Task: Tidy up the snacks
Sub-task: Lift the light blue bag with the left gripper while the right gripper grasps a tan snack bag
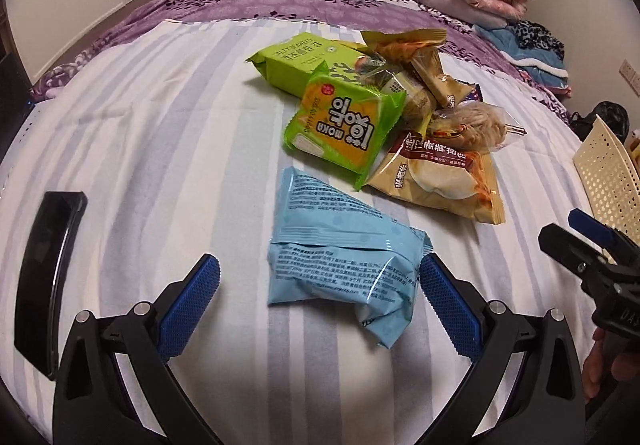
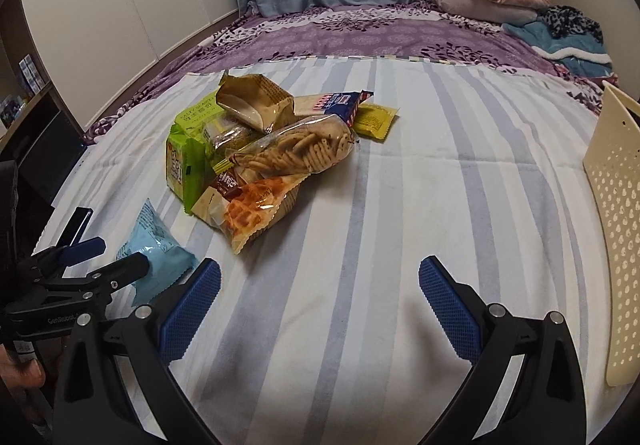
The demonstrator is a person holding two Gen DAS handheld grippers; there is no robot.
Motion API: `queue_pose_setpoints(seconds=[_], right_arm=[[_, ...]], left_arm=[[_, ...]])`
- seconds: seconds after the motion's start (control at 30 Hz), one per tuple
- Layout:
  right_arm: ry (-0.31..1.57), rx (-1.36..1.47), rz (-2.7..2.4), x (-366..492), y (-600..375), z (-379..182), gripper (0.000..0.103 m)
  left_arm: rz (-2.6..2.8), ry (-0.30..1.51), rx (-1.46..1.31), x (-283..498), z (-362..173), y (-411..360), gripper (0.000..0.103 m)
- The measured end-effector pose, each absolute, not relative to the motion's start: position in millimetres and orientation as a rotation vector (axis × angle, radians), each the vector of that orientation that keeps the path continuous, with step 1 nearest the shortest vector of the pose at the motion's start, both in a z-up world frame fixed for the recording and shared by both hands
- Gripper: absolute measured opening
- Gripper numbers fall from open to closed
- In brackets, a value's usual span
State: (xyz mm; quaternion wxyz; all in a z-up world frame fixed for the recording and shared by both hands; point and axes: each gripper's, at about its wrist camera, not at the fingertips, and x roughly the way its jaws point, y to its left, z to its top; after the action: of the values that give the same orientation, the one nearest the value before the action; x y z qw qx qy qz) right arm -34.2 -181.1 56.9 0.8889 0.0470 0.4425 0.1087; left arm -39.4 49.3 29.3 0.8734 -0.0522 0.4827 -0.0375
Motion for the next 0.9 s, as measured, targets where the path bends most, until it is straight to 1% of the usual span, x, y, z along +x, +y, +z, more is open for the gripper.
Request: queue_pose_setpoints(seconds=[0.1,0.3,0.43,0.57,0.63,0.67,0.8,0.9], right_arm=[[0.926,0.1,0.233,-35.9,-181.2,54.4,0.098],[0.938,0.09,0.246,-31.5,-178.0,52.0,0.098],[0.917,0.066,0.258,-20.7,-172.8,59.3,0.098],[0.89,0.047,0.28,-0.8,-166.3,69.2,0.098],[0.872,0.037,0.294,11.9,-161.8,74.6,0.098],[0.864,0.034,0.301,17.6,-159.6,77.0,0.098],[0.842,0.022,0.348,44.3,-146.2,81.6,0.098],[0.846,0.01,0.379,66.2,-135.2,80.3,0.098]], left_arm=[[-0.126,0.992,-0.056,-32.3,27.2,44.1,0.101],[-0.206,1.024,-0.036,-13.8,17.5,40.6,0.101],[-0.23,1.052,-0.036,-10.9,9.4,32.3,0.101],[-0.222,1.038,0.01,-15.0,6.7,24.4,0.101],[-0.216,1.027,-0.014,-15.0,7.9,26.6,0.099],[-0.208,1.021,-0.023,-15.2,9.1,27.7,0.091],[-0.188,0.997,-0.067,-14.8,14.6,39.9,0.086],[-0.17,0.978,-0.091,-15.9,19.8,48.2,0.085]])
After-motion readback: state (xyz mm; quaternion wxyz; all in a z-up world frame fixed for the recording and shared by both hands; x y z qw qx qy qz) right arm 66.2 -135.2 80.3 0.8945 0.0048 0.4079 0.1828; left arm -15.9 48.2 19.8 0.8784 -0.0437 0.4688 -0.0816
